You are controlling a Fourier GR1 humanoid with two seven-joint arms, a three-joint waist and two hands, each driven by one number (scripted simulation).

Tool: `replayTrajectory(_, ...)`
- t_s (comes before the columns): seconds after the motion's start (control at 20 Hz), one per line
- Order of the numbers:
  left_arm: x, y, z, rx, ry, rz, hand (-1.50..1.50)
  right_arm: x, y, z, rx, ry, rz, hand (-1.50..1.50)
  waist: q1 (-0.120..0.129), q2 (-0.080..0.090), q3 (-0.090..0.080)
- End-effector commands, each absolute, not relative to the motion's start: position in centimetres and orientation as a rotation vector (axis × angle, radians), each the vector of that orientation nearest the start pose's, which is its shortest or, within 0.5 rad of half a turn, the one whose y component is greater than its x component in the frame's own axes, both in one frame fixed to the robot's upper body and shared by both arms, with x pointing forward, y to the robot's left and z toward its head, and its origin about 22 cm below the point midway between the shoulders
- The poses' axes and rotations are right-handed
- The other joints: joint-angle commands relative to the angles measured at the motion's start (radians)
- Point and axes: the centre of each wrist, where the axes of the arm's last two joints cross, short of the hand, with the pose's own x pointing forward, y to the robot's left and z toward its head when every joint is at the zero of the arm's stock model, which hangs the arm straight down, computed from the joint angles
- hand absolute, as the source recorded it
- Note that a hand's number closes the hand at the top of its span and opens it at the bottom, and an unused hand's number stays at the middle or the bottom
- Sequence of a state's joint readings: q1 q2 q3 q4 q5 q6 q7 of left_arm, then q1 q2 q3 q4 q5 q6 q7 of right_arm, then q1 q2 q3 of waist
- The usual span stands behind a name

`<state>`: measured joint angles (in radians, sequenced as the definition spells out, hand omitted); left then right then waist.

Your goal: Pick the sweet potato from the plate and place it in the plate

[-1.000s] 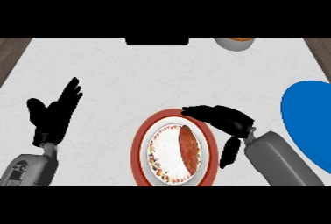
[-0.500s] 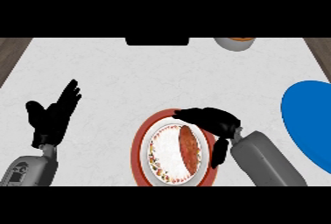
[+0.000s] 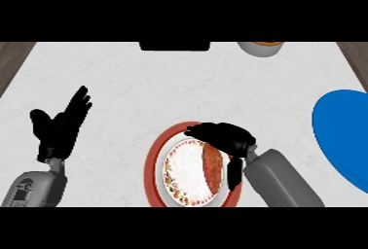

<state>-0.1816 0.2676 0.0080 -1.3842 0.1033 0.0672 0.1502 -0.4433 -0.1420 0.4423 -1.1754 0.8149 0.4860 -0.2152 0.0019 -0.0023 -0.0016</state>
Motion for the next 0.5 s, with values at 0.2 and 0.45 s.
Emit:
replayTrajectory(0.2, 28.8, 29.5, 1.5, 0.168, -1.411, -0.087, 0.00, 30.6, -9.8, -0.1, 0.085, -1.274, 1.864, 1.50, 0.002, 0.003, 0.001)
replayTrajectory(0.45, 28.6, 28.1, 1.6, 0.168, -1.415, -0.086, 0.00, 29.4, -10.9, -2.0, 0.139, -1.342, 1.829, 1.50, 0.000, 0.003, 0.002)
